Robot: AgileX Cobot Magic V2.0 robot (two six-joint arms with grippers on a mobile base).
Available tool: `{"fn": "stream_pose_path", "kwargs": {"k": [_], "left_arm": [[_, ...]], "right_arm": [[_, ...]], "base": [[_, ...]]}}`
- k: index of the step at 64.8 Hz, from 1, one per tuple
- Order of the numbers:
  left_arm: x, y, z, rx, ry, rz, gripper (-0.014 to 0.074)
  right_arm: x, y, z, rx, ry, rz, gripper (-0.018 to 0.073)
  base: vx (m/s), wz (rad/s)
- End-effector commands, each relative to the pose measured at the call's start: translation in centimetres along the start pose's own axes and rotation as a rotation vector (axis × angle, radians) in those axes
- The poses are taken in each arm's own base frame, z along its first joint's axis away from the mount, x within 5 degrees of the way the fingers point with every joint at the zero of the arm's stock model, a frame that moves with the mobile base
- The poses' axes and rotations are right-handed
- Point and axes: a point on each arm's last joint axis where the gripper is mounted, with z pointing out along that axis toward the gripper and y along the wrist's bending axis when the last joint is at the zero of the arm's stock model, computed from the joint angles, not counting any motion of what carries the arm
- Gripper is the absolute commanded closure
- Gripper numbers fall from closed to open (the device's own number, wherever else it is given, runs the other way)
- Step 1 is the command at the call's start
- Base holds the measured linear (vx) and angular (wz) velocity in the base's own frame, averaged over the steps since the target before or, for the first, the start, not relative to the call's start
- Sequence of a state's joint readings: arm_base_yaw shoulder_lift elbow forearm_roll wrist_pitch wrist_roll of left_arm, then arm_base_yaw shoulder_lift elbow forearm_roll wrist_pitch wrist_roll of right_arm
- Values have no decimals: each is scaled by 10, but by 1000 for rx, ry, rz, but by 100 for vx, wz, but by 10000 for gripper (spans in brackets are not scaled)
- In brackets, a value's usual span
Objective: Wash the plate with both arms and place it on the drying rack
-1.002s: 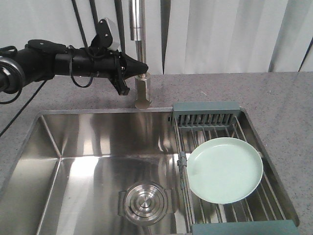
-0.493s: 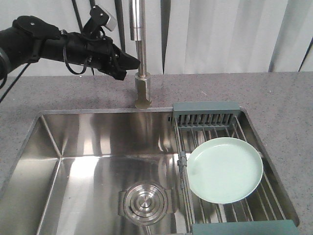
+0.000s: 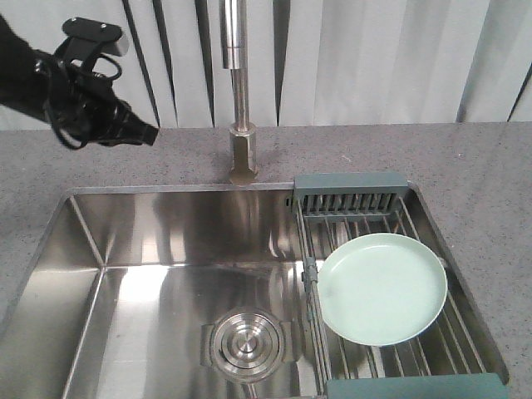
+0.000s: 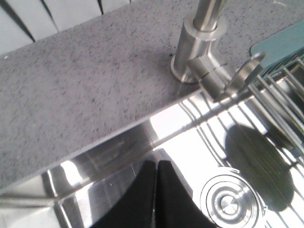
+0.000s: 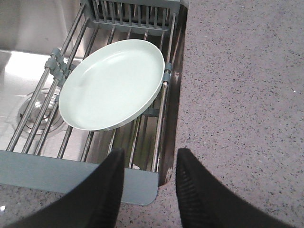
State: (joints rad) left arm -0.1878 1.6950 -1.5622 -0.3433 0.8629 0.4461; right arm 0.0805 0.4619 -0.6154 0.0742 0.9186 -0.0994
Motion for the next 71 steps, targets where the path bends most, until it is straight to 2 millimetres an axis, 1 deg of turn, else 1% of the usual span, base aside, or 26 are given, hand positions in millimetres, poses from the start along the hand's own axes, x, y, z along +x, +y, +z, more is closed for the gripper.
{"fn": "stream_pose_path", "kwargs": {"k": [1,10,20,32,47,57,65,71], "left_arm": [[10,-9,-40,-64,-154,-19,603],[53,-18,-51,-96,-169,-51,603],[96,-20,-64,-134,-173,-133,603],[136,-24,-80,-163,-170,-198,603],[170,-37,-100,-177,-210,-254,603],[186,-47,-119,-197,-267,-269,603],[197,-52,-138,-250,-296,-239,603],[201,-57,-151,-267,-337,-214,603]], "right_arm": [[-11,-1,-5,8,-75,-12,296],[-11,-1,-5,8,-75,-12,296],[-11,-1,-5,9,-75,-12,296],[-11,-1,-5,9,-75,-12,296],[-11,-1,-5,9,-75,-12,296],[-11,-1,-5,8,-76,-12,296],[-11,-1,-5,8,-76,-12,296],[-11,-1,-5,8,-76,-12,296]], "base": [[0,0],[0,0],[0,0],[0,0],[0,0],[0,0],[0,0],[0,0]]}}
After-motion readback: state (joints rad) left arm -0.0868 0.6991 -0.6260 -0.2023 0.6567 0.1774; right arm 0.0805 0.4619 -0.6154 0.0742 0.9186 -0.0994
